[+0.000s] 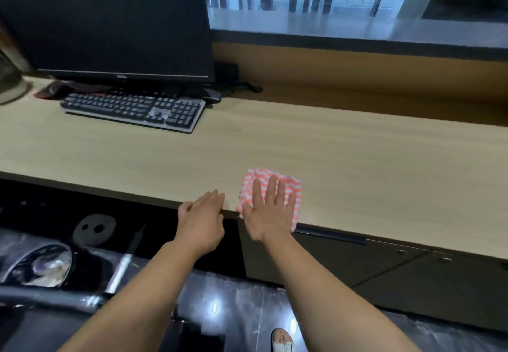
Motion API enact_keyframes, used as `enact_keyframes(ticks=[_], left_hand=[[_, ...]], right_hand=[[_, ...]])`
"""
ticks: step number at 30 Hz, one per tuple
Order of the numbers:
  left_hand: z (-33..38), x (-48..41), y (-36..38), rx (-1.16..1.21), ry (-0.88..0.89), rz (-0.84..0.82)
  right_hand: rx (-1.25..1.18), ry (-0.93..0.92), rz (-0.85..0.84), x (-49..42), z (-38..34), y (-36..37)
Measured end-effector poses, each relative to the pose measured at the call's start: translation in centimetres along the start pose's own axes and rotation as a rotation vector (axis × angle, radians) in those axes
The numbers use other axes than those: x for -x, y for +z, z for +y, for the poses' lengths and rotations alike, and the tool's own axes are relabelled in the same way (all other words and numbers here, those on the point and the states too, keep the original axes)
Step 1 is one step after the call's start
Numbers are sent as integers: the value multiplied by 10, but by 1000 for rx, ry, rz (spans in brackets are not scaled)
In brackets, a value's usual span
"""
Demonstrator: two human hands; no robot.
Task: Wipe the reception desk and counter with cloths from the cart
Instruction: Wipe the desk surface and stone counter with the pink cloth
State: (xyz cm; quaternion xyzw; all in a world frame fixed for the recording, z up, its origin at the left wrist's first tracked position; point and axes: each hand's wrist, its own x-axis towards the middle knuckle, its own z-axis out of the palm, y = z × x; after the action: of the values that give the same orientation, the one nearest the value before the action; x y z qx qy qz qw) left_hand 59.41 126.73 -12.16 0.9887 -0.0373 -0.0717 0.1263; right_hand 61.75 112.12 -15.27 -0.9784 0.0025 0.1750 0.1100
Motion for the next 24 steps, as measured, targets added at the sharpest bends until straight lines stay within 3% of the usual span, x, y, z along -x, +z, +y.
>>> enact_keyframes(ticks=[5, 11, 24], left_hand=[[-30, -1, -2, 45, -31, 22], [-38, -14, -3, -43, -76, -26], [78, -100, 10, -69, 220, -114]], right_hand=[[87, -296, -39, -14, -58, 12], [114, -418, -15, -29, -62, 7], [63, -47, 89, -71, 80, -43]])
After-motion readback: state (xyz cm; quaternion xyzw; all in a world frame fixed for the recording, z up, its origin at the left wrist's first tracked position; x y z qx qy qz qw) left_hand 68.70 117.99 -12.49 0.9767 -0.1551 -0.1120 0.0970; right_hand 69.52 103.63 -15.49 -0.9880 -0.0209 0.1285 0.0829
